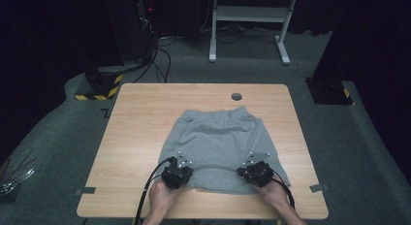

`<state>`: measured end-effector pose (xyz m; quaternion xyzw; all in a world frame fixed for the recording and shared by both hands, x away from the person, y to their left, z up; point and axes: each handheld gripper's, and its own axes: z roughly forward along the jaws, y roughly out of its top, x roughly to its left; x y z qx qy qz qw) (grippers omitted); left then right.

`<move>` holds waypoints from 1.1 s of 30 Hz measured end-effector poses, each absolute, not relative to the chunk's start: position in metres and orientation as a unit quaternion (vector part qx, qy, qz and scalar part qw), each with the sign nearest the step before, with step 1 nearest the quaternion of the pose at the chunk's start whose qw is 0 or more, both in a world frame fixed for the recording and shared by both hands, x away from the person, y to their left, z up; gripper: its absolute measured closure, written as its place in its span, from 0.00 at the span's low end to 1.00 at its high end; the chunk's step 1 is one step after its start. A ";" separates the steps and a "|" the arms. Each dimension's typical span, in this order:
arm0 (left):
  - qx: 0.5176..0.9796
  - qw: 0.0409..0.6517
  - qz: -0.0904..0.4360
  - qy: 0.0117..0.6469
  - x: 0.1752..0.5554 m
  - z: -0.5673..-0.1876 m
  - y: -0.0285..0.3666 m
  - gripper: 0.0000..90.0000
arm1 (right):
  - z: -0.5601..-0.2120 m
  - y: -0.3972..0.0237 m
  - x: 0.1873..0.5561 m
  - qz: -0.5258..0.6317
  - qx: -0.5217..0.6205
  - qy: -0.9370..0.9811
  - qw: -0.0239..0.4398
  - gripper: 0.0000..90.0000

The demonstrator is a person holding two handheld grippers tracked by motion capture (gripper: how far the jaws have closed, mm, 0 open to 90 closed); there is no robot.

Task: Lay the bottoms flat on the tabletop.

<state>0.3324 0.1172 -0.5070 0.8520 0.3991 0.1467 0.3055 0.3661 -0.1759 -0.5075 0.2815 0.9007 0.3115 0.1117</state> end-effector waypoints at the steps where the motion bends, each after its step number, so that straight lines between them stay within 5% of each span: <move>1: 0.856 0.305 0.139 0.393 0.327 -0.506 0.116 0.96 | -0.508 -0.174 0.365 0.311 0.276 0.902 0.115 0.97; 7: 0.859 0.317 0.132 0.381 0.309 -0.503 0.124 0.93 | -0.507 -0.180 0.358 0.318 0.270 0.903 0.102 0.96; 11: 0.835 0.338 0.164 0.402 0.318 -0.499 0.128 0.63 | -0.502 -0.184 0.360 0.342 0.289 0.886 0.120 0.80; 15: 0.816 0.354 0.185 0.418 0.334 -0.498 0.127 0.51 | -0.506 -0.183 0.373 0.336 0.326 0.872 0.139 0.72; 24: 0.796 0.347 0.185 0.460 0.348 -0.520 0.138 0.45 | -0.509 -0.201 0.345 0.321 0.292 0.893 0.120 0.67; 33: 0.790 0.352 0.208 0.458 0.359 -0.524 0.146 0.46 | -0.516 -0.209 0.384 0.339 0.366 0.853 0.157 0.56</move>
